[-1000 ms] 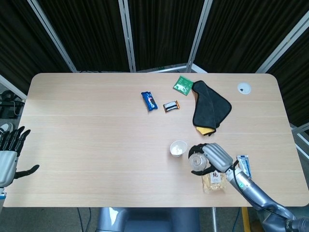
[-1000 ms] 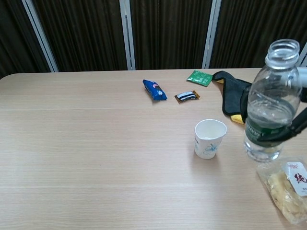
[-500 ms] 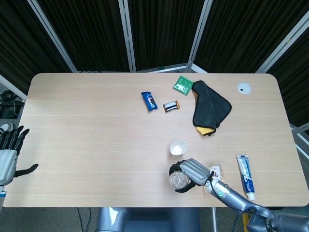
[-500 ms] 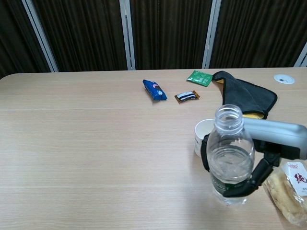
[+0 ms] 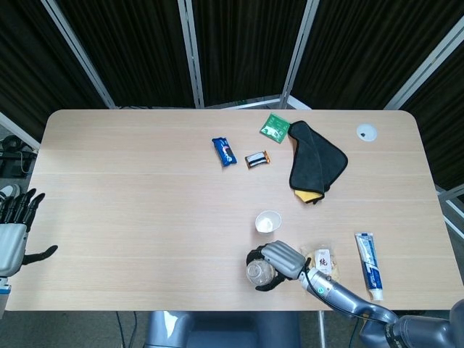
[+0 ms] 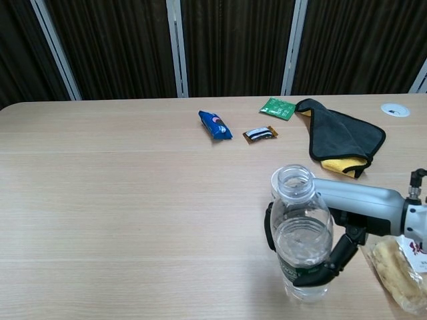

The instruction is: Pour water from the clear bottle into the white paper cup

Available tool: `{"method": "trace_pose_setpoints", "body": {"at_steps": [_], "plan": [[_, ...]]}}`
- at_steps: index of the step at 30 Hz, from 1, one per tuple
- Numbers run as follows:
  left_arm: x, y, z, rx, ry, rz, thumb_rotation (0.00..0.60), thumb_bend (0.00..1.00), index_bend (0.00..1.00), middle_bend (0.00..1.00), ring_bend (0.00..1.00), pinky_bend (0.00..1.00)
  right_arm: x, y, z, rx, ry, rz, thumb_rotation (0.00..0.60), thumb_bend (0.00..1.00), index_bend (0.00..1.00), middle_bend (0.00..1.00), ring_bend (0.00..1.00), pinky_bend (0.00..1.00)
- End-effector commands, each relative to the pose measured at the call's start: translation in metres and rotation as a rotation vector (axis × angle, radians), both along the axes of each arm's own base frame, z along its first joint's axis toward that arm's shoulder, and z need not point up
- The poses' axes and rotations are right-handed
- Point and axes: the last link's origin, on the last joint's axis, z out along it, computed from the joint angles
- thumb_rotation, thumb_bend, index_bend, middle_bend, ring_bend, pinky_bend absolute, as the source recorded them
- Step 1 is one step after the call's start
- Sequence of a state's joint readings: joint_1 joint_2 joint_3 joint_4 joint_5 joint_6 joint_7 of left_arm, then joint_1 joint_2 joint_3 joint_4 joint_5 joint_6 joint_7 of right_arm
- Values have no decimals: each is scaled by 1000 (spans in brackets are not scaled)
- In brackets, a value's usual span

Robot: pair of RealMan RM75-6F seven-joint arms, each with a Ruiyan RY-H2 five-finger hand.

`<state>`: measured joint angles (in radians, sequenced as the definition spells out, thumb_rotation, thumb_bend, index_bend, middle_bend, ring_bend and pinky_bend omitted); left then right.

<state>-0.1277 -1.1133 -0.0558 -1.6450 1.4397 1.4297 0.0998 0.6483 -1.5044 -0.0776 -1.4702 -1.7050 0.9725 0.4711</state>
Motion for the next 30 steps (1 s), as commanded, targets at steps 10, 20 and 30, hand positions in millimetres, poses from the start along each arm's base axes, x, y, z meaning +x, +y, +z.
{"method": "trace_pose_setpoints", "body": {"at_steps": [10, 20, 30], "plan": [[0, 0, -1, -5, 2, 4, 600, 0, 0, 0, 0, 0, -15, 1, -4, 5, -17, -22, 600, 229, 390, 470, 409, 399], [0, -1, -1, -9, 0, 6, 600, 0, 0, 0, 0, 0, -26, 3, -3, 13, -2, -19, 600, 18, 253, 307, 233, 264], [1, -1, -1, -13, -3, 5, 600, 0, 0, 0, 0, 0, -38, 1, 11, -18, 0, -26, 600, 0, 127, 231, 166, 230]]}}
